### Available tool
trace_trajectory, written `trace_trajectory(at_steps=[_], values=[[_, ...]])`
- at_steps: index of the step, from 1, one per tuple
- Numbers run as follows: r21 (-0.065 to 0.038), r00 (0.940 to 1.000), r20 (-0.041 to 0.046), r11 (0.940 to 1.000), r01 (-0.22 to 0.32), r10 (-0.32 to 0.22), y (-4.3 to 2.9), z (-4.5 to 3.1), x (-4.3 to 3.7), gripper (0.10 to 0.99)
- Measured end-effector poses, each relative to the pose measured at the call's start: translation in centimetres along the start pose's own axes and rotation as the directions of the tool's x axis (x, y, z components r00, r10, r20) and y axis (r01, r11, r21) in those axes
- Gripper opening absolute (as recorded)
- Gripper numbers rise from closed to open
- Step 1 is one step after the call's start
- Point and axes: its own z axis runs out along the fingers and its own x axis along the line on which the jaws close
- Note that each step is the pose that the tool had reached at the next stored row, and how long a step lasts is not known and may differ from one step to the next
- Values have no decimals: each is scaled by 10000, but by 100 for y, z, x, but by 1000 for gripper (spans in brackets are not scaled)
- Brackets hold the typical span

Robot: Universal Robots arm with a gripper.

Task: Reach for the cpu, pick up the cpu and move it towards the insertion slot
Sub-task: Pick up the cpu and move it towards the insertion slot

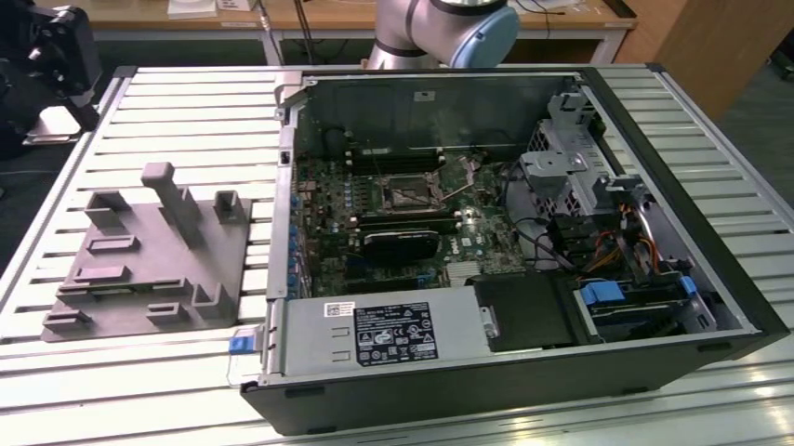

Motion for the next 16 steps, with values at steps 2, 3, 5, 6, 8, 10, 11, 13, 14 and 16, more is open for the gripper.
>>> trace_trajectory(at_steps=[2, 3, 5, 6, 8, 10, 11, 13, 14, 16], values=[[0, 10000, -1, 10000, 0, 0, 1, 2, -52, 541], [1, 10000, -2, 10000, 0, 0, 2, 2, -76, 541], [0, 10000, 0, 10000, 0, 0, 4, 4, -122, 541], [0, 10000, 0, 10000, -1, 1, 4, 5, -144, 541], [0, 10000, 0, 10000, 0, 0, 6, 6, -187, 541], [1, 10000, -1, 10000, 0, 0, 7, 7, -230, 541], [1, 10000, -1, 10000, 0, 0, 7, 8, -250, 541], [0, 10000, -1, 10000, -1, 1, 9, 9, -291, 541], [0, 10000, -1, 10000, 0, 0, 9, 10, -312, 541], [0, 10000, -1, 10000, 0, 0, 10, 12, -356, 541]])
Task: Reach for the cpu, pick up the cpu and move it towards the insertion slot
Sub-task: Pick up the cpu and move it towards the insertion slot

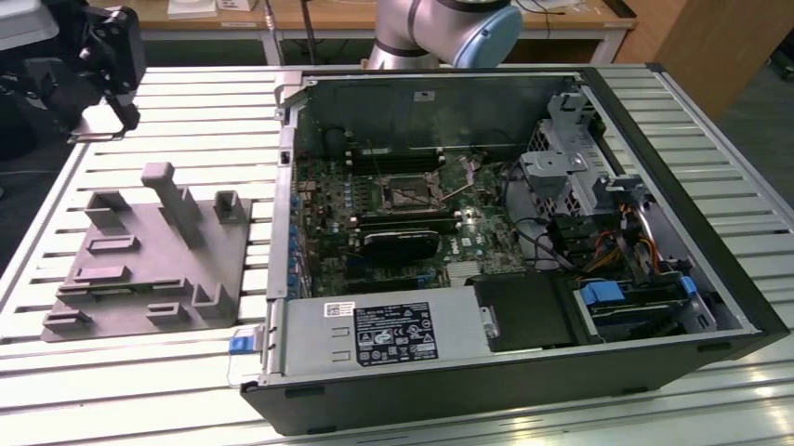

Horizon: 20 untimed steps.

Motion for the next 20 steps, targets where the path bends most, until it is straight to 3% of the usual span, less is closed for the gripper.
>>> trace_trajectory(at_steps=[13, 20], values=[[1, 10000, -3, 10000, 0, 0, 8, 9, -289, 541], [0, 10000, -6, 10000, -1, 1, 14, 16, -492, 541]])
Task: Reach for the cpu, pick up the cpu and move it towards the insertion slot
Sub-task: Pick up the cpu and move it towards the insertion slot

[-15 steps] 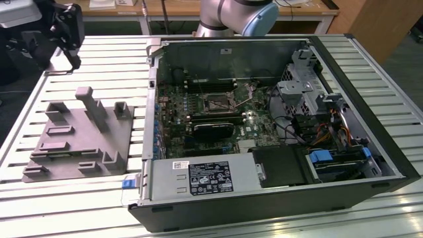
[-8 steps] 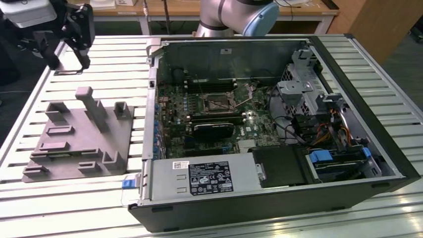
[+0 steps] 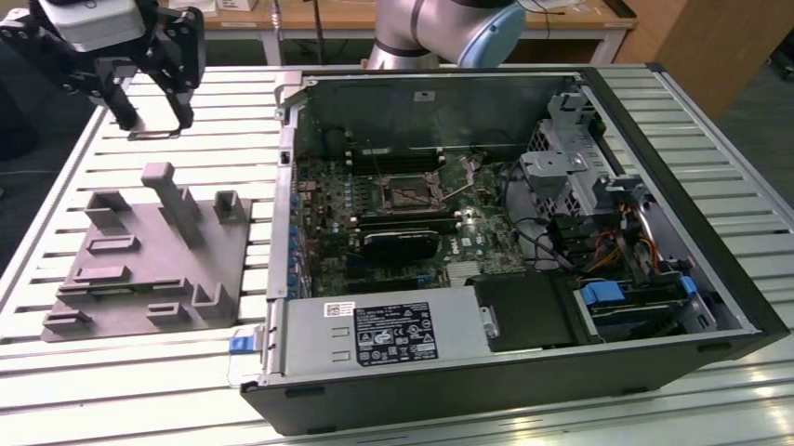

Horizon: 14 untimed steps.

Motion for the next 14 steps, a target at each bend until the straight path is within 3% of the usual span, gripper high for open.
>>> trace_trajectory(at_steps=[6, 14], values=[[1, 10000, -4, 10000, 0, 0, 5, 5, -175, 541], [1, 10000, -16, 10000, 0, 0, 14, 16, -479, 541]])
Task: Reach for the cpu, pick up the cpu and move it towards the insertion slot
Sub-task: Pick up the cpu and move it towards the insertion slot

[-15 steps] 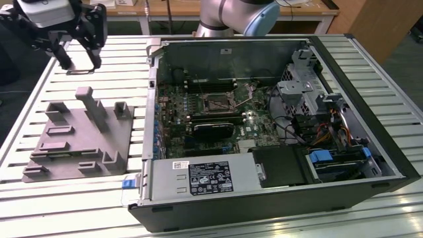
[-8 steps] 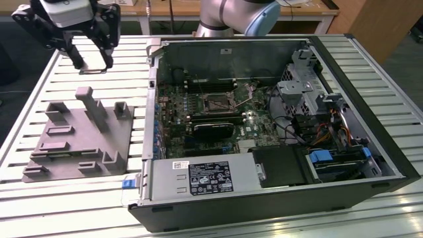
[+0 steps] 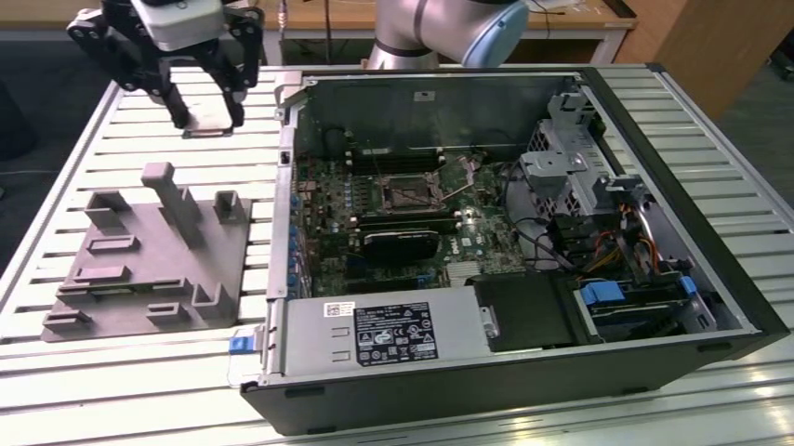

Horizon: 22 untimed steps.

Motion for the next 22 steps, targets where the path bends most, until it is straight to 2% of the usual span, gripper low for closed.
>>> trace_trajectory(at_steps=[12, 22], values=[[2, 10000, -31, 10000, -2, 2, 16, 24, -541, 541], [4, 10000, -85, 10000, -3, 3, 25, 131, -972, 541]])
